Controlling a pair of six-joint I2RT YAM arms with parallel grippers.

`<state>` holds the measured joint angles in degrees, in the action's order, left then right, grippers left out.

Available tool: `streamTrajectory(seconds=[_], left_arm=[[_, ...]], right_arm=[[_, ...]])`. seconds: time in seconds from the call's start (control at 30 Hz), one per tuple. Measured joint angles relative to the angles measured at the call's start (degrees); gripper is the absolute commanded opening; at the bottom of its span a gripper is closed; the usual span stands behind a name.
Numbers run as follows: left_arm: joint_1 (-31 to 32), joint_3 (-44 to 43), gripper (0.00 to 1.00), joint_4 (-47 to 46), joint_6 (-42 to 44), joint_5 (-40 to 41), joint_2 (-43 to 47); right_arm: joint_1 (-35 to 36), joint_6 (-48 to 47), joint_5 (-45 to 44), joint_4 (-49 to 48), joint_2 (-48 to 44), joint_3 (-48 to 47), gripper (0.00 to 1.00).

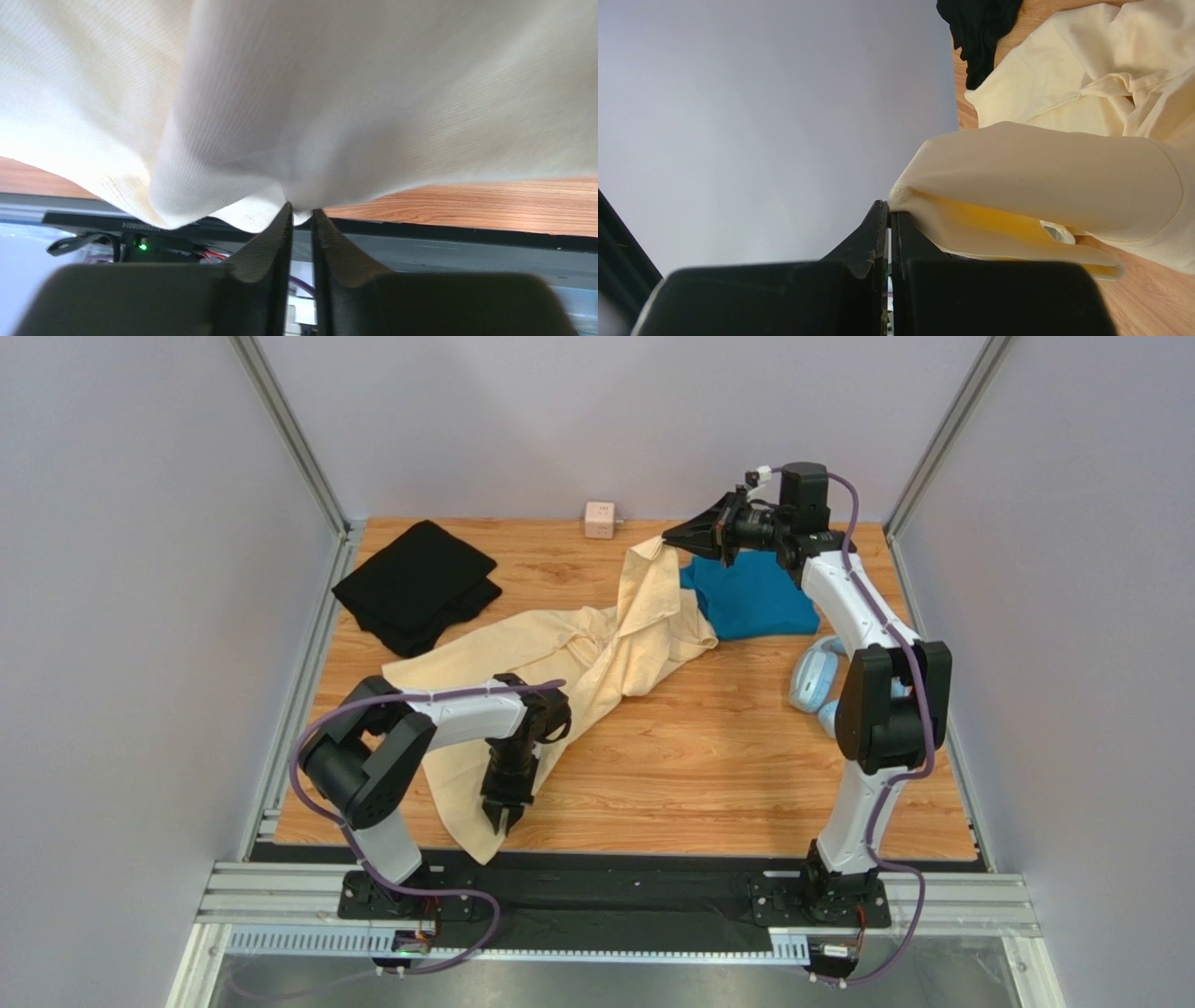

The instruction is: Fold and stack the t-shirts

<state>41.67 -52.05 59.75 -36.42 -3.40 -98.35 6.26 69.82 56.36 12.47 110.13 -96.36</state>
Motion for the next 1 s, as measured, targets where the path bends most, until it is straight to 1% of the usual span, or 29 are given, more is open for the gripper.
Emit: streamTrajectory(seconds=[0.03,0.07,0.1,0.47,0.57,0.63,0.8,0.9,1.0], left_arm=[[0.11,0.0,0.12,0.0,-0.28,0.04,0.0],[0.24,0.0,0.03,-0.02,-0.28,0.11,0.0],[0.37,-0.02,0.0,-0.04,-0.31,0.17,-0.02],[1.11,-1.14,0.0,1.09,-0.33,0.83,-1.79],[1.18,-1.14,0.0,1.51,-0.76,2.6,-1.31],[1.22,-1.14,0.0,1.55,-1.44,5.07,0.17],[1.22,-1.49,0.0,3.87,-4.37,11.45,10.05],[1.22,-3.26,0.0,6.27,-6.08,14.67,15.82],[1.22,-5.33,0.0,7.82,-7.08,17.0,19.23]], right_arm=[[0.0,0.24,0.11,-0.2,-0.04,0.0,0.0],[0.0,0.48,0.22,-0.37,-0.07,0.0,0.0],[0.0,0.7,0.31,-0.57,-0.09,0.0,0.0],[-0.11,1.97,0.79,-1.64,-0.72,0.02,0.0],[-0.22,2.01,0.79,-2.08,-0.9,0.48,0.0],[-0.42,2.14,0.79,-2.16,-1.2,1.2,0.0],[-0.96,2.34,0.76,-2.34,-2.43,3.15,0.0],[-1.22,2.34,0.7,-2.6,-3.93,5.35,0.0],[-1.36,1.92,0.55,-1.84,-5.44,7.67,0.0]])
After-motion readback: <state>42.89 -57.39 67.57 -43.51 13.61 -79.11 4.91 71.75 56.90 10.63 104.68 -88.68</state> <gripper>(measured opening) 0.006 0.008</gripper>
